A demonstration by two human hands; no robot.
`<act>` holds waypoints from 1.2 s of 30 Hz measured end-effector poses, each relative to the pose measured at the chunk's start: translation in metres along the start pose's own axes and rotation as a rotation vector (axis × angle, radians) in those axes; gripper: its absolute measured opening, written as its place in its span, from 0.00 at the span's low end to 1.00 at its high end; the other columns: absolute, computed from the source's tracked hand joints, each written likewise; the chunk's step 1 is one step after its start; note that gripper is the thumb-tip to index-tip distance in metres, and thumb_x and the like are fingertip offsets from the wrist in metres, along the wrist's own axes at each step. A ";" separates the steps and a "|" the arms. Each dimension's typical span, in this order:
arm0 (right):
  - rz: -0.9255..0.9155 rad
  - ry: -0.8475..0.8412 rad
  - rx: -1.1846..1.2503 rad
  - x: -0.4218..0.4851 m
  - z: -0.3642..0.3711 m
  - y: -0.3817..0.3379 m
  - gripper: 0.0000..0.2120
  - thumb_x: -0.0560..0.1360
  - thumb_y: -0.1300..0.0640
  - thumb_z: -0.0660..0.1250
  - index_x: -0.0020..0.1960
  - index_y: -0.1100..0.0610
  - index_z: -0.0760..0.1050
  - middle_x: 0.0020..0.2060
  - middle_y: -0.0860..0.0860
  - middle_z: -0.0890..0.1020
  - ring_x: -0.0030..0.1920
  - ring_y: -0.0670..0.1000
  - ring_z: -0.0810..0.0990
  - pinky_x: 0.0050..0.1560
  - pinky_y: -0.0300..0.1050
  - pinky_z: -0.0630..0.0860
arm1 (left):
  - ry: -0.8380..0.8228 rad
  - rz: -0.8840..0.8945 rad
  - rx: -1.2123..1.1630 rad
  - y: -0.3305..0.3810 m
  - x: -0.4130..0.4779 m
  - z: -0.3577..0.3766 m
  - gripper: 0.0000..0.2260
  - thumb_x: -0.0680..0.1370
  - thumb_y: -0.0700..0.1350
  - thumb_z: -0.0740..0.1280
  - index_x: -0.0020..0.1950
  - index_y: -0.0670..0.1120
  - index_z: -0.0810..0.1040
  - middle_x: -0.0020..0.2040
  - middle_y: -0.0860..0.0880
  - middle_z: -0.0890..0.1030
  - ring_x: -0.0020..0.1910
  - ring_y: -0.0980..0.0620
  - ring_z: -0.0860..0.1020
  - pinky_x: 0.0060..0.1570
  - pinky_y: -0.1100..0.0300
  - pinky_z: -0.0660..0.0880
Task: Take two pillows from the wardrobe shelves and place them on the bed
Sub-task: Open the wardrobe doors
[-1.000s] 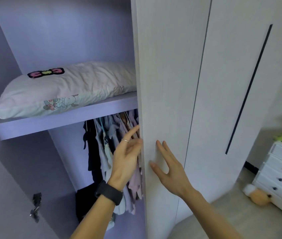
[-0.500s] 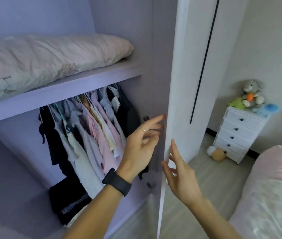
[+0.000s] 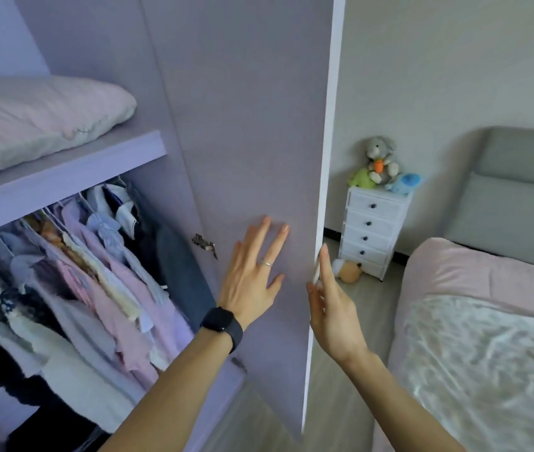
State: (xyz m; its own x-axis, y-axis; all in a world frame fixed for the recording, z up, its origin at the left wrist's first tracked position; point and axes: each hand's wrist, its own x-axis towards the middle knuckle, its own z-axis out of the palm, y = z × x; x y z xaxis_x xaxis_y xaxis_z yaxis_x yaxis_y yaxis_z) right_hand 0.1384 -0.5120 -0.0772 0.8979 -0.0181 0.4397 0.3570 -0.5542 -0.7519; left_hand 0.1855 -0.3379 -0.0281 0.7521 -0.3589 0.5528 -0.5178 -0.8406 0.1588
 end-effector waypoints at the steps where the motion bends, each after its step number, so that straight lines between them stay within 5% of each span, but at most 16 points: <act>1: 0.013 0.005 0.006 0.006 -0.004 0.004 0.37 0.85 0.56 0.57 0.77 0.28 0.38 0.37 0.39 0.72 0.39 0.42 0.75 0.39 0.28 0.70 | -0.008 -0.003 0.016 0.002 0.006 0.008 0.45 0.76 0.47 0.74 0.82 0.55 0.46 0.83 0.44 0.52 0.78 0.36 0.61 0.69 0.35 0.68; 9: 0.043 0.041 -0.051 0.045 -0.024 0.028 0.39 0.85 0.59 0.56 0.76 0.26 0.35 0.40 0.37 0.69 0.41 0.39 0.74 0.40 0.32 0.68 | 0.019 -0.035 0.116 0.017 0.044 0.045 0.46 0.72 0.50 0.78 0.81 0.51 0.52 0.81 0.40 0.57 0.75 0.33 0.65 0.65 0.33 0.71; 14: 0.066 0.113 -0.109 0.059 -0.025 0.039 0.41 0.84 0.59 0.57 0.75 0.25 0.35 0.42 0.49 0.76 0.45 0.42 0.75 0.38 0.32 0.68 | 0.016 -0.078 0.171 0.022 0.059 0.057 0.47 0.72 0.52 0.78 0.82 0.53 0.50 0.81 0.42 0.53 0.75 0.35 0.65 0.65 0.34 0.71; 20: 0.141 0.199 -0.076 0.072 -0.030 0.046 0.33 0.84 0.58 0.60 0.78 0.33 0.49 0.36 0.61 0.81 0.41 0.63 0.82 0.39 0.48 0.76 | 0.017 -0.097 0.180 0.022 0.070 0.070 0.48 0.75 0.51 0.75 0.82 0.55 0.43 0.82 0.45 0.46 0.78 0.37 0.61 0.67 0.35 0.68; 24: 0.149 0.208 -0.086 0.076 -0.032 0.049 0.32 0.84 0.57 0.60 0.77 0.31 0.50 0.32 0.58 0.80 0.34 0.61 0.80 0.37 0.44 0.74 | 0.021 -0.099 0.179 0.021 0.074 0.076 0.50 0.74 0.49 0.76 0.82 0.55 0.41 0.82 0.45 0.45 0.77 0.36 0.61 0.66 0.34 0.68; 27: 0.174 0.193 -0.091 0.077 -0.032 0.050 0.31 0.85 0.54 0.59 0.77 0.30 0.48 0.35 0.57 0.81 0.39 0.58 0.82 0.38 0.43 0.74 | 0.024 -0.102 0.170 0.022 0.075 0.078 0.50 0.74 0.48 0.76 0.82 0.56 0.42 0.82 0.45 0.44 0.77 0.36 0.61 0.66 0.33 0.68; 31: 0.181 0.184 -0.111 0.072 -0.035 0.046 0.34 0.84 0.55 0.60 0.76 0.26 0.46 0.43 0.50 0.83 0.45 0.49 0.82 0.40 0.29 0.73 | 0.001 -0.089 0.138 0.024 0.071 0.073 0.49 0.75 0.43 0.72 0.82 0.57 0.38 0.82 0.46 0.40 0.79 0.36 0.56 0.69 0.34 0.65; 36: 0.167 0.226 -0.051 0.034 -0.023 0.032 0.37 0.81 0.58 0.64 0.79 0.32 0.52 0.62 0.39 0.75 0.59 0.34 0.75 0.52 0.23 0.70 | 0.021 -0.145 -0.053 0.012 0.036 0.045 0.37 0.74 0.40 0.70 0.80 0.56 0.61 0.80 0.46 0.60 0.61 0.42 0.76 0.64 0.43 0.74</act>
State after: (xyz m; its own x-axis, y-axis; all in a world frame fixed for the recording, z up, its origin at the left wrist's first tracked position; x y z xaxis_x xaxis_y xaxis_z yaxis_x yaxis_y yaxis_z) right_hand 0.1740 -0.5499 -0.0753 0.8611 -0.2945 0.4145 0.1907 -0.5687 -0.8002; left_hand 0.2246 -0.3793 -0.0427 0.8123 -0.2258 0.5378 -0.4251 -0.8605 0.2808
